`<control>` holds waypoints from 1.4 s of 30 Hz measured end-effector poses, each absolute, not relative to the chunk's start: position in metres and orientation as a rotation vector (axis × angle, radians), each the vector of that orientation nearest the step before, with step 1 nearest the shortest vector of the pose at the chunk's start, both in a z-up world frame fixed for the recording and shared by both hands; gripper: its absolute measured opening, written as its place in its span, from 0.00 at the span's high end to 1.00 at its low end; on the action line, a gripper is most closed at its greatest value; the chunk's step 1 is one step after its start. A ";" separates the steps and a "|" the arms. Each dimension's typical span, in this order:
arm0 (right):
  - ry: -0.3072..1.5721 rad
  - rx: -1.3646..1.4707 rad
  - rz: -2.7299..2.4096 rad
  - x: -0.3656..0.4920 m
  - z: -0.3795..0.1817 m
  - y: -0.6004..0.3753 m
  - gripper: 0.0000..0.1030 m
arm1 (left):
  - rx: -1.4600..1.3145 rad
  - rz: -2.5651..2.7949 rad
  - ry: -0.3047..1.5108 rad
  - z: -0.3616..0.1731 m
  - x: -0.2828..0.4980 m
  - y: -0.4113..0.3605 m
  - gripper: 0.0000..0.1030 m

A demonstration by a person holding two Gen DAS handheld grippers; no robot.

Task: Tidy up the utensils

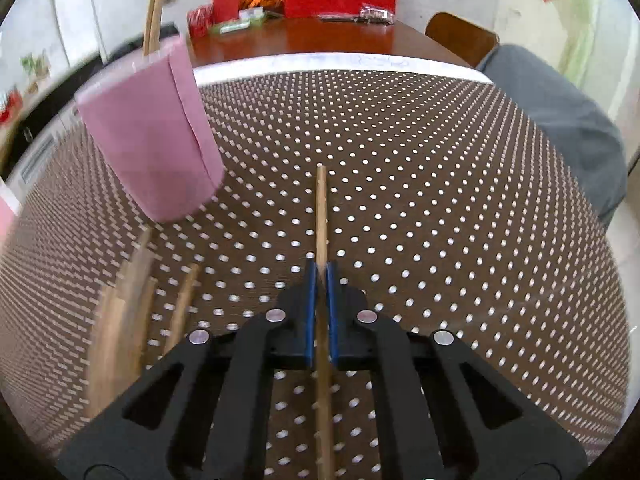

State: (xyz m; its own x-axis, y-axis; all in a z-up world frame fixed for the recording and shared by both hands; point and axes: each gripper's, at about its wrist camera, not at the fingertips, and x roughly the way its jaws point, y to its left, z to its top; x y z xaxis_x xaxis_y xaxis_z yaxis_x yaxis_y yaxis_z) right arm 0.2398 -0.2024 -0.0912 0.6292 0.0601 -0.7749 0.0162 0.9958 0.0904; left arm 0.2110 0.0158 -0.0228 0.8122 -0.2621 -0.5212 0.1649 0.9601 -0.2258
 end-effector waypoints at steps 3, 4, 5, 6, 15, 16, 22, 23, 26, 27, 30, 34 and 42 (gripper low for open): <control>0.802 0.108 0.048 0.224 -0.070 -0.197 0.95 | -0.162 -0.215 0.565 -0.019 0.213 0.015 0.95; 0.787 0.115 0.059 0.222 -0.062 -0.196 0.95 | -0.162 -0.214 0.564 -0.017 0.214 0.014 0.95; 0.777 0.126 0.070 0.220 -0.057 -0.195 0.95 | -0.161 -0.214 0.562 -0.015 0.215 0.012 0.95; 0.758 0.141 0.081 0.217 -0.050 -0.195 0.95 | -0.160 -0.213 0.554 -0.012 0.215 0.011 0.95; 0.527 0.226 0.150 0.200 0.014 -0.193 0.95 | -0.162 -0.219 0.467 0.018 0.218 0.000 0.95; 0.502 0.230 0.159 0.199 0.020 -0.192 0.95 | -0.167 -0.217 0.451 0.022 0.219 -0.002 0.95; 0.351 0.316 0.234 0.202 0.041 -0.195 0.95 | -0.218 -0.238 0.323 0.045 0.226 -0.006 0.95; 0.319 0.324 0.237 0.204 0.044 -0.195 0.95 | -0.216 -0.232 0.304 0.048 0.227 -0.007 0.95; 0.242 0.340 0.271 0.202 0.054 -0.193 0.95 | -0.223 -0.230 0.244 0.058 0.233 -0.011 0.95; 0.220 0.339 0.281 0.203 0.058 -0.194 0.95 | -0.224 -0.224 0.226 0.060 0.236 -0.012 0.95; 0.147 0.356 0.308 0.213 0.062 -0.194 0.95 | -0.226 -0.209 0.175 0.067 0.242 -0.015 0.95; 0.089 0.365 0.309 0.233 0.062 -0.191 0.95 | -0.239 -0.174 0.094 0.074 0.256 -0.016 0.95; 0.026 0.426 0.342 0.279 0.060 -0.194 0.95 | -0.256 -0.106 0.031 0.067 0.303 -0.014 0.94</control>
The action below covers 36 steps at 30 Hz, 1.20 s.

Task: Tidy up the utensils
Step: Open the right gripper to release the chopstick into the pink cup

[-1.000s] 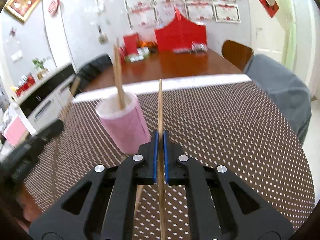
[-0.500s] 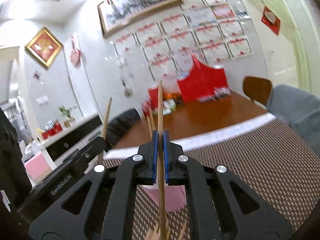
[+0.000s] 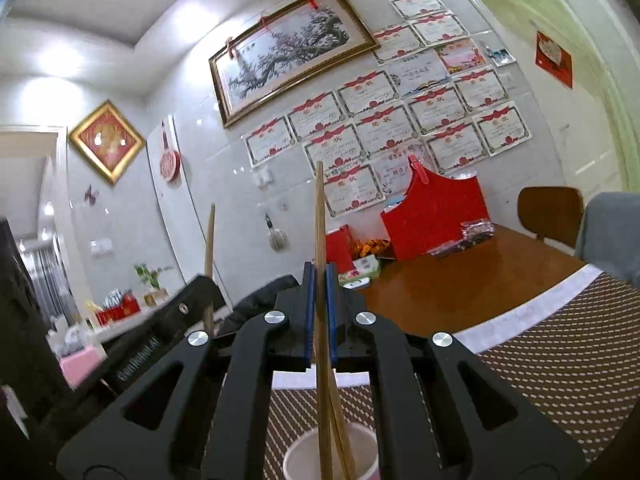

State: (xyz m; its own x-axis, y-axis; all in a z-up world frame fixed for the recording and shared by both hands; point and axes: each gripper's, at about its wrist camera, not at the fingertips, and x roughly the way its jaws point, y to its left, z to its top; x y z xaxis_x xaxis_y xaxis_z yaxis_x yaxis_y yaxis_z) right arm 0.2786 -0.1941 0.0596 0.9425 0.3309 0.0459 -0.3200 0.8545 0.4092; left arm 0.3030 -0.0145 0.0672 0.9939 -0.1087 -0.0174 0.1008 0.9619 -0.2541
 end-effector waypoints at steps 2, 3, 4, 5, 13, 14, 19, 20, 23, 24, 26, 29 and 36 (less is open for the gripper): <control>0.009 0.436 0.332 0.290 0.059 -0.197 0.95 | -0.271 -0.108 0.040 0.063 0.317 -0.012 0.94; 0.003 0.442 0.343 0.293 0.058 -0.198 0.95 | -0.274 -0.100 0.037 0.061 0.323 -0.012 0.94; 0.000 0.448 0.356 0.299 0.058 -0.198 0.95 | -0.272 -0.096 0.031 0.059 0.326 -0.012 0.94; 0.001 0.448 0.359 0.302 0.057 -0.198 0.95 | -0.268 -0.086 0.022 0.057 0.330 -0.012 0.94; 0.045 0.417 0.360 0.321 0.040 -0.188 0.95 | -0.268 -0.068 0.042 0.046 0.354 -0.007 0.94; 0.056 0.417 0.353 0.321 0.037 -0.187 0.95 | -0.262 -0.065 0.049 0.044 0.355 -0.007 0.94; 0.123 0.412 0.349 0.326 0.027 -0.185 0.95 | -0.202 -0.071 0.100 0.029 0.354 -0.010 0.94; 0.137 0.409 0.351 0.326 0.025 -0.184 0.95 | -0.190 -0.073 0.106 0.027 0.353 -0.011 0.94; 0.185 0.388 0.357 0.324 0.020 -0.182 0.95 | -0.154 -0.088 0.136 0.020 0.348 -0.012 0.94; 0.204 0.375 0.356 0.322 0.018 -0.180 0.94 | -0.143 -0.091 0.142 0.018 0.346 -0.013 0.94; 0.231 0.368 0.361 0.319 0.015 -0.180 0.94 | -0.107 -0.090 0.149 0.013 0.340 -0.014 0.93; 0.274 0.385 0.366 0.314 0.010 -0.183 0.94 | -0.062 -0.091 0.175 0.006 0.334 -0.015 0.92; 0.345 0.394 0.333 0.306 0.001 -0.192 0.56 | 0.030 -0.096 0.241 0.000 0.320 -0.014 0.82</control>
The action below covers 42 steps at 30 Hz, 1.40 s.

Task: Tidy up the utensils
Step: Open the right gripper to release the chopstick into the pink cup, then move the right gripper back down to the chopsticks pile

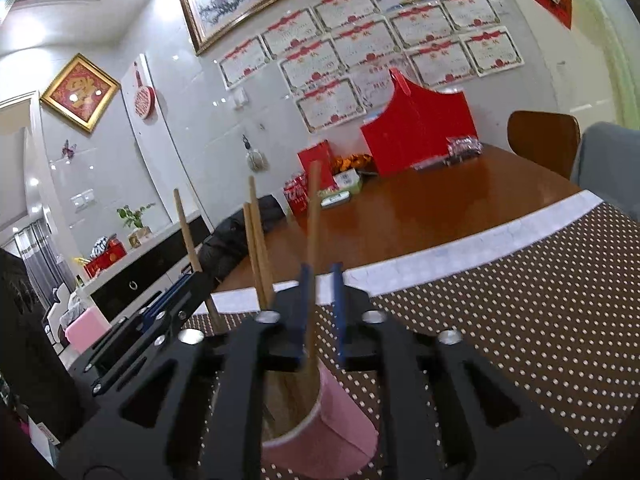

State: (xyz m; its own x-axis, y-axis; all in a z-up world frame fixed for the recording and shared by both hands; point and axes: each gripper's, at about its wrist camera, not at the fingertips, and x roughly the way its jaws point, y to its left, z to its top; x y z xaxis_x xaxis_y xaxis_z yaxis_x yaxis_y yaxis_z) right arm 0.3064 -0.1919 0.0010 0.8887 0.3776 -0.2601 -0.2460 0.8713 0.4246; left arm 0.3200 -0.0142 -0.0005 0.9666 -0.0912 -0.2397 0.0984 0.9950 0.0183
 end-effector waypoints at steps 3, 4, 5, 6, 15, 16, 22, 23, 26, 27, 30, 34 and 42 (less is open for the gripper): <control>0.321 0.372 0.251 0.295 0.003 -0.198 0.34 | 0.023 -0.088 0.254 -0.002 0.313 -0.009 0.80; 0.316 0.360 0.242 0.292 0.004 -0.199 0.34 | 0.026 -0.083 0.255 -0.002 0.311 -0.007 0.80; 0.319 0.349 0.240 0.290 0.006 -0.200 0.34 | 0.028 -0.077 0.258 -0.002 0.308 -0.006 0.80; 0.327 0.343 0.231 0.287 0.007 -0.201 0.34 | 0.027 -0.074 0.260 -0.003 0.306 -0.005 0.80; 0.330 0.323 0.189 0.252 0.019 -0.209 0.23 | 0.005 -0.084 0.285 0.003 0.272 0.005 0.70; 0.330 0.323 0.184 0.248 0.020 -0.210 0.22 | 0.007 -0.084 0.287 0.004 0.269 0.005 0.69; 0.342 0.326 0.156 0.219 0.024 -0.214 0.16 | 0.013 -0.072 0.280 0.007 0.242 0.008 0.60; 0.345 0.329 0.156 0.216 0.024 -0.214 0.16 | 0.022 -0.068 0.282 0.007 0.238 0.008 0.59; 0.359 0.325 0.153 0.202 0.024 -0.211 0.14 | 0.008 -0.083 0.309 0.006 0.228 0.009 0.59; 0.364 0.316 0.148 0.197 0.024 -0.210 0.13 | 0.000 -0.085 0.319 0.005 0.224 0.010 0.59; 0.381 0.302 0.143 0.184 0.022 -0.206 0.12 | 0.001 -0.086 0.329 0.004 0.214 0.009 0.59; 0.437 0.296 0.144 0.173 0.016 -0.203 0.11 | -0.002 -0.131 0.383 0.000 0.198 0.008 0.59; 0.564 0.250 0.110 0.160 -0.016 -0.197 0.10 | 0.045 -0.172 0.451 -0.021 0.166 0.000 0.59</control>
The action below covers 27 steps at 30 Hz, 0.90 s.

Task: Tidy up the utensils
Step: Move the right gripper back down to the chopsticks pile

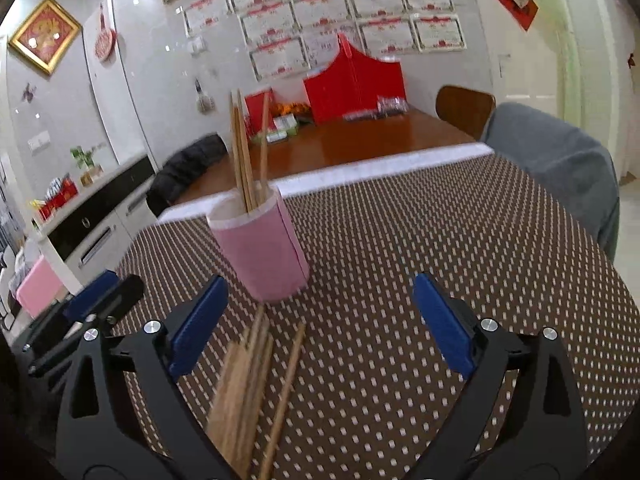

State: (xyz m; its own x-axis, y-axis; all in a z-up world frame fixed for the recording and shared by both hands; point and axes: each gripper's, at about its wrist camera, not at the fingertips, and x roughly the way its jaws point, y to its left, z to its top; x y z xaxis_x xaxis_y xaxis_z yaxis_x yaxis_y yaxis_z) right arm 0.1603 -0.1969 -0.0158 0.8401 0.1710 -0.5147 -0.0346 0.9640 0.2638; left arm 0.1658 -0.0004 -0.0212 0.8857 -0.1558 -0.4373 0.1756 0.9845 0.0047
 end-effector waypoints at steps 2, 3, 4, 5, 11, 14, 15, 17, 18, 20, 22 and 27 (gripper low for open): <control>0.605 0.246 0.096 0.158 -0.027 -0.196 0.10 | 0.062 -0.175 0.472 -0.027 0.161 -0.002 0.59; 0.630 0.246 0.089 0.157 -0.033 -0.196 0.10 | 0.069 -0.178 0.485 -0.030 0.160 -0.003 0.59; 0.655 0.244 0.085 0.156 -0.038 -0.195 0.10 | 0.073 -0.179 0.493 -0.032 0.159 -0.003 0.59; 0.674 0.241 0.083 0.155 -0.042 -0.194 0.10 | 0.076 -0.177 0.503 -0.035 0.158 -0.002 0.59; 0.773 0.218 0.069 0.149 -0.069 -0.187 0.10 | 0.085 -0.175 0.577 -0.055 0.151 0.003 0.59; 0.817 0.208 0.060 0.146 -0.078 -0.182 0.10 | 0.087 -0.171 0.614 -0.064 0.149 0.007 0.59; 0.834 0.207 0.063 0.147 -0.081 -0.180 0.10 | 0.087 -0.169 0.632 -0.069 0.148 0.009 0.59; 0.858 0.191 0.065 0.147 -0.086 -0.176 0.10 | 0.080 -0.168 0.657 -0.074 0.147 0.011 0.59; 0.871 0.176 0.060 0.147 -0.089 -0.173 0.10 | 0.066 -0.173 0.682 -0.076 0.148 0.014 0.59; 0.901 0.157 0.054 0.149 -0.092 -0.168 0.10 | 0.042 -0.164 0.709 -0.080 0.148 0.019 0.59; 0.903 0.132 0.043 0.150 -0.093 -0.164 0.10 | 0.028 -0.155 0.739 -0.082 0.149 0.023 0.59; 0.917 0.038 0.004 0.153 -0.094 -0.147 0.10 | 0.017 -0.154 0.799 -0.091 0.146 0.027 0.59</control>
State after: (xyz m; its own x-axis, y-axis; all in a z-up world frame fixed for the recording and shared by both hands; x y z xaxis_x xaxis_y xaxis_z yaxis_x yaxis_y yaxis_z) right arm 0.1534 -0.1475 -0.0942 0.6078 0.0199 -0.7938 0.0123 0.9993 0.0345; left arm 0.1461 0.0265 -0.0909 0.6868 -0.1307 -0.7150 0.1436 0.9887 -0.0428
